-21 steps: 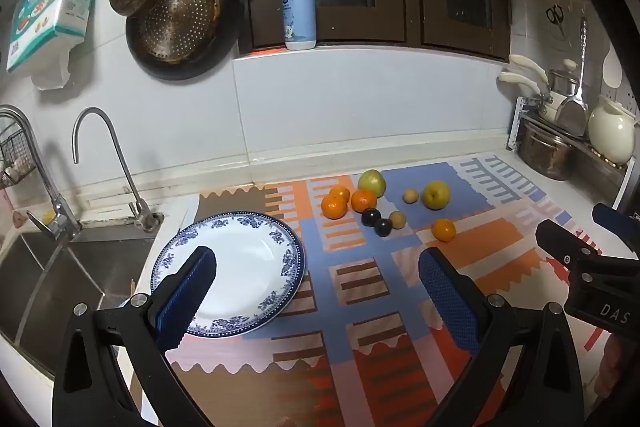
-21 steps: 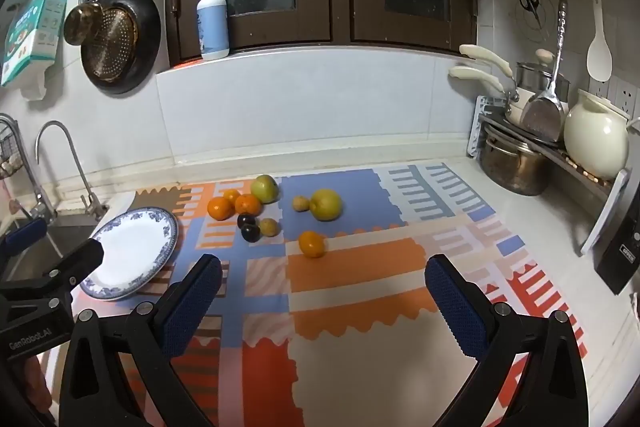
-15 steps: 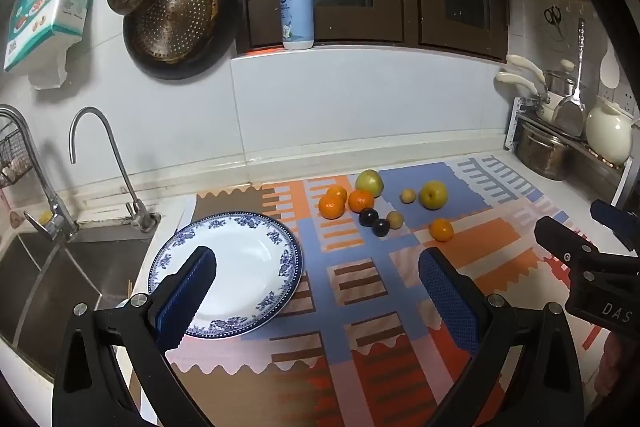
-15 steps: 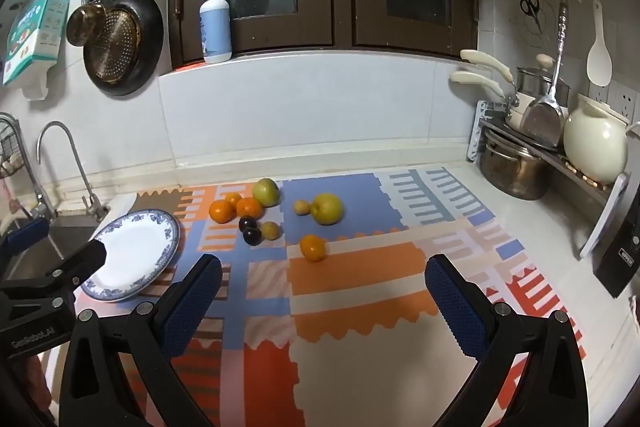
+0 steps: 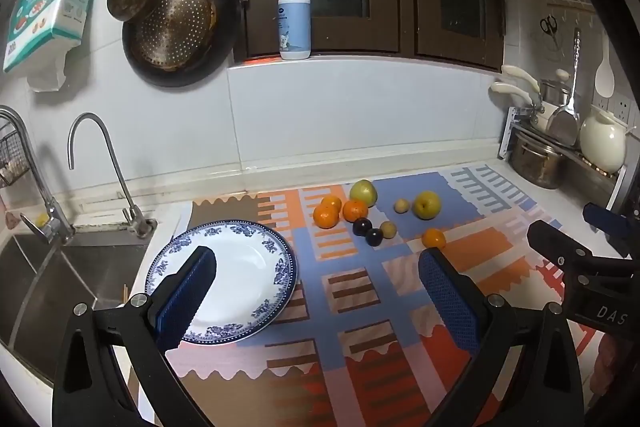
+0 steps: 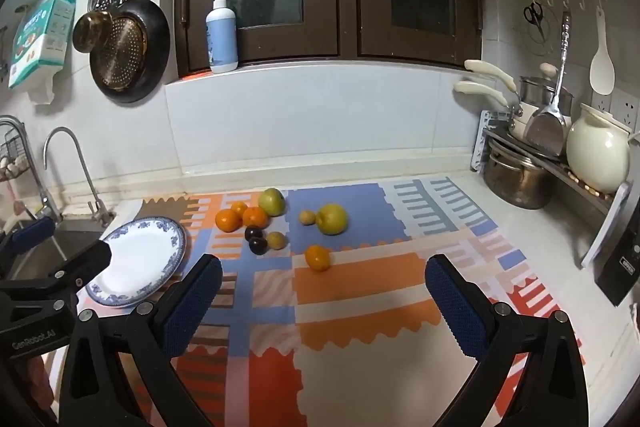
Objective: Organize fruits
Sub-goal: 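Move both tools toward the fruit cluster on the mat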
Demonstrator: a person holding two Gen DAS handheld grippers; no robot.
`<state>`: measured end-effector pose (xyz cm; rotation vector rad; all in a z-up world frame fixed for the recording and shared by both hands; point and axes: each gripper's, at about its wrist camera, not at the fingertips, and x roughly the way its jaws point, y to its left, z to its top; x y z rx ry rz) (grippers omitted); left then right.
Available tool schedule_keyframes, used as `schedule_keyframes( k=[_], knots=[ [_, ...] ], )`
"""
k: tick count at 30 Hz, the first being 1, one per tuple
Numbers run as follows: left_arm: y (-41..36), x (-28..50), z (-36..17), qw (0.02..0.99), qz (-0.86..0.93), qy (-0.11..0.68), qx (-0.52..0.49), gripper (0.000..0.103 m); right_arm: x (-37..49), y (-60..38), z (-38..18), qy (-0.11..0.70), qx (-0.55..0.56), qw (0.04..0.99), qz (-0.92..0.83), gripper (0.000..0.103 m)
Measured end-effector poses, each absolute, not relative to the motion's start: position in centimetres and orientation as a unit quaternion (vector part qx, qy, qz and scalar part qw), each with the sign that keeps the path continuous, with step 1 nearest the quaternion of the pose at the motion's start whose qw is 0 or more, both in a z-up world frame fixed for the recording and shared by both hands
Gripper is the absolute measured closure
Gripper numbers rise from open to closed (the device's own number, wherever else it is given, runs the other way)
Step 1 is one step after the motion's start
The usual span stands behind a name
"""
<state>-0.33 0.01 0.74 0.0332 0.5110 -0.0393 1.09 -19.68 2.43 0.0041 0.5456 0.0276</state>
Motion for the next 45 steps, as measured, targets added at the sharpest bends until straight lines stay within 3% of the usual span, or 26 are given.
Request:
schedule_keyframes(
  k=[45],
  knots=[
    [-0.3, -0.8, 2.3, 0.971, -0.032, 0.236, 0.027, 0.0, 0.2, -19.9, 3.0, 0.257, 0.008, 0.966, 0.022, 0.001]
  ],
)
